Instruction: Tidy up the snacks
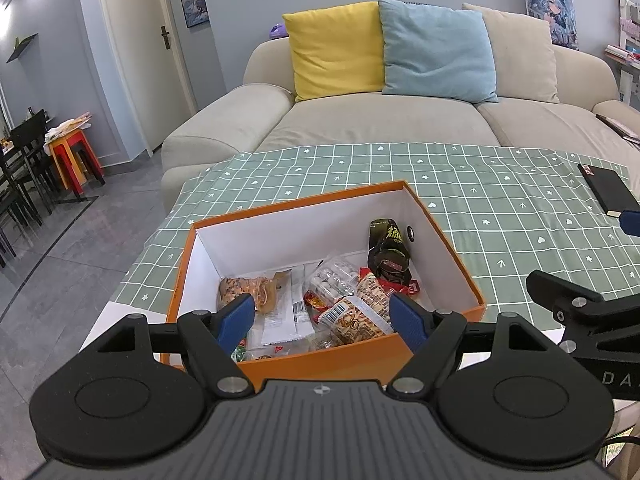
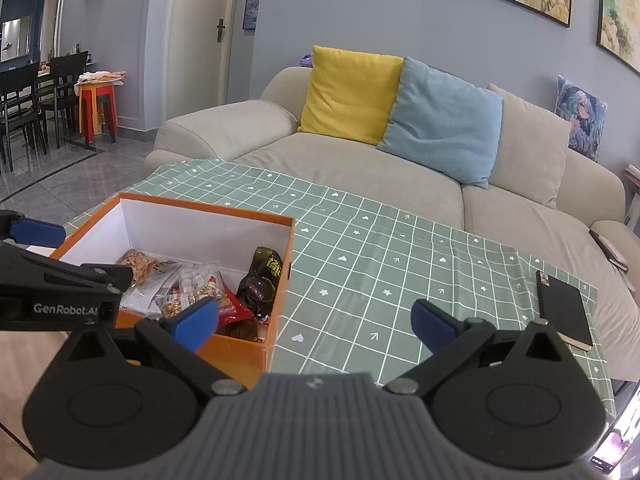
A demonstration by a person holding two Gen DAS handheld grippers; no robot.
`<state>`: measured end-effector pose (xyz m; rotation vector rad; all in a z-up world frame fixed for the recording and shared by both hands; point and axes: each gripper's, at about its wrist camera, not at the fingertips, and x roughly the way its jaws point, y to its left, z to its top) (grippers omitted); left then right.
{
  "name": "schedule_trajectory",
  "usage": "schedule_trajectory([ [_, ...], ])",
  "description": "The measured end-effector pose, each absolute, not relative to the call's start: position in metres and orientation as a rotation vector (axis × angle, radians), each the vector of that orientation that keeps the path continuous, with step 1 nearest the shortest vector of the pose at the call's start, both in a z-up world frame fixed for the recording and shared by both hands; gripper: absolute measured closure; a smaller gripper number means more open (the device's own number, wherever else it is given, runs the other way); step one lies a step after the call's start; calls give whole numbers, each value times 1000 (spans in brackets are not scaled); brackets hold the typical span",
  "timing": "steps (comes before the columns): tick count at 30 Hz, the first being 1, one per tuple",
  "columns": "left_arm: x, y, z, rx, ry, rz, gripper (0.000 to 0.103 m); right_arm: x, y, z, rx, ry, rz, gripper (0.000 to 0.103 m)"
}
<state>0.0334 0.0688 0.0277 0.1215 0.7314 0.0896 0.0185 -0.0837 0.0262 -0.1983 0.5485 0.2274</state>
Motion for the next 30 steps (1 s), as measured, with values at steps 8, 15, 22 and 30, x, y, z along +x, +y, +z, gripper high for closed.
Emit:
schedule_trajectory([
  [8,33,69,28,120,733,87,13,19,-84,26,-200,549,228,4],
  [15,33,69,28,117,736,79,13,19,-83,26,-199,549,227,4],
  [22,34,69,28,120,739,74,13,20,-84,25,-199,553,227,4],
  [30,36,70,27,120,747,68,14,20,-85,24,-197,557,225,4],
])
